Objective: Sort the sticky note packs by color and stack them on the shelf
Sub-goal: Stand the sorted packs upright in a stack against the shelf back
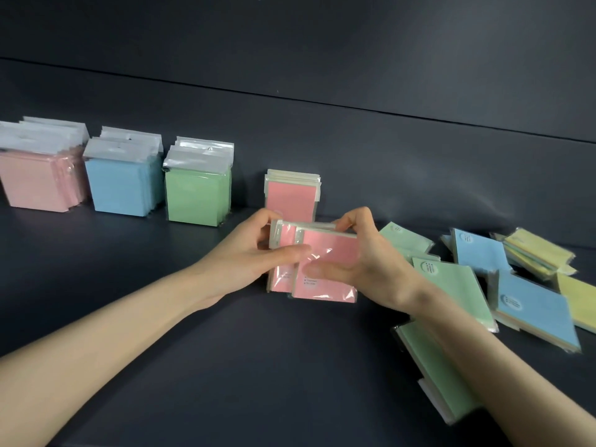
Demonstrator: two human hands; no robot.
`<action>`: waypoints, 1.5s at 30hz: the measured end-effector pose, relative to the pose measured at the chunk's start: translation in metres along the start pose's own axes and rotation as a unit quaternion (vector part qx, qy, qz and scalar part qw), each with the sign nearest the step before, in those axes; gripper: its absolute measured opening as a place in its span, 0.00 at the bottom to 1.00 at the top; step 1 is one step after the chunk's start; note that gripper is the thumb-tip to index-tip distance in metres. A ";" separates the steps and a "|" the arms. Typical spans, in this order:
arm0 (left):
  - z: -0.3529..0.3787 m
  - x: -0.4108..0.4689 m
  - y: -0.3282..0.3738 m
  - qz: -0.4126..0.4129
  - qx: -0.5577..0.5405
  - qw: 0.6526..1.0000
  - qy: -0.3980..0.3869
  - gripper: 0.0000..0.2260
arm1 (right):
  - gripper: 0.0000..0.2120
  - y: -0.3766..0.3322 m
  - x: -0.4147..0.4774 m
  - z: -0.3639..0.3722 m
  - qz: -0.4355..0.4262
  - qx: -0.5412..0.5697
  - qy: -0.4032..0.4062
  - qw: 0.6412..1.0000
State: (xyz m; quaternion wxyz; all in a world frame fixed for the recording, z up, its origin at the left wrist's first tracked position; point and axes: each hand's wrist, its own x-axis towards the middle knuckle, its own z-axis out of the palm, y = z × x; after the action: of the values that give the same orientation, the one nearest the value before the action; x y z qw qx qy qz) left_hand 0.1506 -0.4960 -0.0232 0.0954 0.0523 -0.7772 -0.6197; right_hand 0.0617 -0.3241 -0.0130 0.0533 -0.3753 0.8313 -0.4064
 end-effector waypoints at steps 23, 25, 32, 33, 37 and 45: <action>-0.021 0.021 0.011 0.100 0.368 0.924 -0.010 0.22 | 0.24 -0.002 0.031 0.003 -0.034 -0.120 -0.079 0.989; -0.027 0.030 0.012 0.095 0.391 0.915 -0.005 0.21 | 0.23 -0.001 0.039 0.005 -0.029 -0.122 -0.063 0.990; -0.042 0.062 0.015 0.124 0.543 0.830 0.025 0.20 | 0.22 0.002 0.073 0.011 -0.008 -0.121 -0.012 0.992; -0.044 0.066 0.016 0.135 0.565 0.814 0.030 0.20 | 0.23 0.002 0.077 0.012 -0.007 -0.121 -0.001 0.993; -0.048 0.078 0.019 0.174 0.638 0.749 0.044 0.19 | 0.27 0.002 0.089 0.016 0.007 -0.103 0.031 0.994; -0.055 0.087 0.016 0.175 0.669 0.722 -0.020 0.28 | 0.38 0.011 0.090 0.012 0.038 -0.139 -0.028 0.989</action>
State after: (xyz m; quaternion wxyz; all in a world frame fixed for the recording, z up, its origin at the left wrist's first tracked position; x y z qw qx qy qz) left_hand 0.0776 -0.5619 0.0110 0.1264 -0.0469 -0.9870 0.0878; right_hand -0.0037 -0.3876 -0.0093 0.0395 -0.3587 0.8915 -0.2739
